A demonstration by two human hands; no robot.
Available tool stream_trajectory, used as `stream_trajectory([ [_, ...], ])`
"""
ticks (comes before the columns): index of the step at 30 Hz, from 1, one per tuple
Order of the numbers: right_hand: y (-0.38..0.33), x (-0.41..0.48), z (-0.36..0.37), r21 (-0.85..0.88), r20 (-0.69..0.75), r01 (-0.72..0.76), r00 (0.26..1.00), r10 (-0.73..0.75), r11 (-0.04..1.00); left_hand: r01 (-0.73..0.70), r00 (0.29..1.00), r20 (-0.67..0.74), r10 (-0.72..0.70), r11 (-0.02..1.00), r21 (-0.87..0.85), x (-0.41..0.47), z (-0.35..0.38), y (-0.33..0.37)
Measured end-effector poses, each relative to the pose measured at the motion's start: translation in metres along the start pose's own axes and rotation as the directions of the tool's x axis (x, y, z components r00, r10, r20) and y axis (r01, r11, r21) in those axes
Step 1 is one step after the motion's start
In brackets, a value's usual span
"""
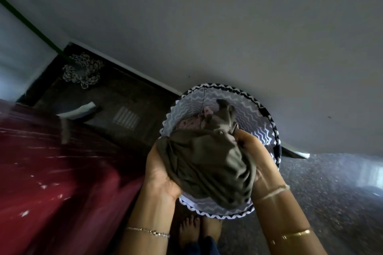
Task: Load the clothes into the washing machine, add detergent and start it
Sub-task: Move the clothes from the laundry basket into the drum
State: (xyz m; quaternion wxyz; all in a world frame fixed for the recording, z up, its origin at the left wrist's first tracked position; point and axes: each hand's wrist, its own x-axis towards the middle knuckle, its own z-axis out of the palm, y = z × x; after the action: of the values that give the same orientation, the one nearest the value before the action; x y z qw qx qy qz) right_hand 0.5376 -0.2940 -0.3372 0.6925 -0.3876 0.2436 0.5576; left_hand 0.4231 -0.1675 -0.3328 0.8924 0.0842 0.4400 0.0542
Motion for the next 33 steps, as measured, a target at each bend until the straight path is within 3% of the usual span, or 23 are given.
stream_trajectory([
  [4,0.003,-0.018,0.006,0.013,0.062,0.107,0.992,-0.108,0.994,0.075,0.997,-0.040,-0.073,0.996,0.053,-0.002,0.012,-0.001],
  [8,0.006,-0.032,0.014,-0.243,0.071,0.252,0.968,-0.242,0.937,0.146,0.988,0.027,-0.150,0.981,0.128,-0.007,0.034,-0.008],
  [11,-0.001,-0.052,0.029,-0.560,0.102,0.284,0.956,-0.275,0.778,0.160,0.979,0.093,-0.179,0.970,0.186,-0.012,0.047,-0.007],
  [15,-0.008,-0.077,0.045,-0.841,0.179,0.301,0.939,-0.294,0.450,0.098,0.987,0.107,-0.121,0.975,0.197,-0.029,0.066,-0.004],
  [17,-0.012,-0.098,0.056,-0.815,0.228,0.415,0.872,-0.433,0.406,0.056,0.994,0.085,-0.071,0.985,0.163,-0.046,0.079,0.000],
  [21,-0.010,-0.151,0.087,-0.682,0.227,0.667,0.584,-0.779,0.301,0.033,0.983,0.180,-0.041,0.998,0.052,-0.104,0.114,0.012],
  [22,-0.007,-0.159,0.090,-0.681,0.166,0.667,0.543,-0.823,0.302,0.025,0.978,0.206,-0.028,1.000,0.017,-0.118,0.122,0.014],
  [23,-0.006,-0.163,0.091,-0.662,0.076,0.650,0.553,-0.830,0.373,0.008,0.975,0.221,-0.002,1.000,-0.029,-0.128,0.128,0.015],
  [24,-0.004,-0.172,0.098,-0.575,-0.011,0.645,0.609,-0.793,0.504,-0.019,0.970,0.241,0.039,0.996,-0.083,-0.143,0.134,0.019],
  [25,-0.002,-0.185,0.109,-0.396,-0.035,0.622,0.725,-0.687,0.676,-0.036,0.965,0.255,0.068,0.991,-0.131,-0.161,0.138,0.022],
  [27,0.003,-0.211,0.129,-0.018,0.111,0.430,0.898,-0.426,0.903,-0.071,0.959,0.260,0.114,0.983,-0.169,-0.198,0.145,0.027],
  [29,0.008,-0.240,0.156,0.104,0.246,0.267,0.926,-0.285,0.958,-0.086,0.953,0.275,0.130,0.982,-0.170,-0.233,0.146,0.035],
  [33,0.020,-0.282,0.211,0.179,0.362,0.173,0.904,-0.228,0.969,-0.177,0.949,0.232,0.213,0.970,-0.170,-0.303,0.137,0.063],
])
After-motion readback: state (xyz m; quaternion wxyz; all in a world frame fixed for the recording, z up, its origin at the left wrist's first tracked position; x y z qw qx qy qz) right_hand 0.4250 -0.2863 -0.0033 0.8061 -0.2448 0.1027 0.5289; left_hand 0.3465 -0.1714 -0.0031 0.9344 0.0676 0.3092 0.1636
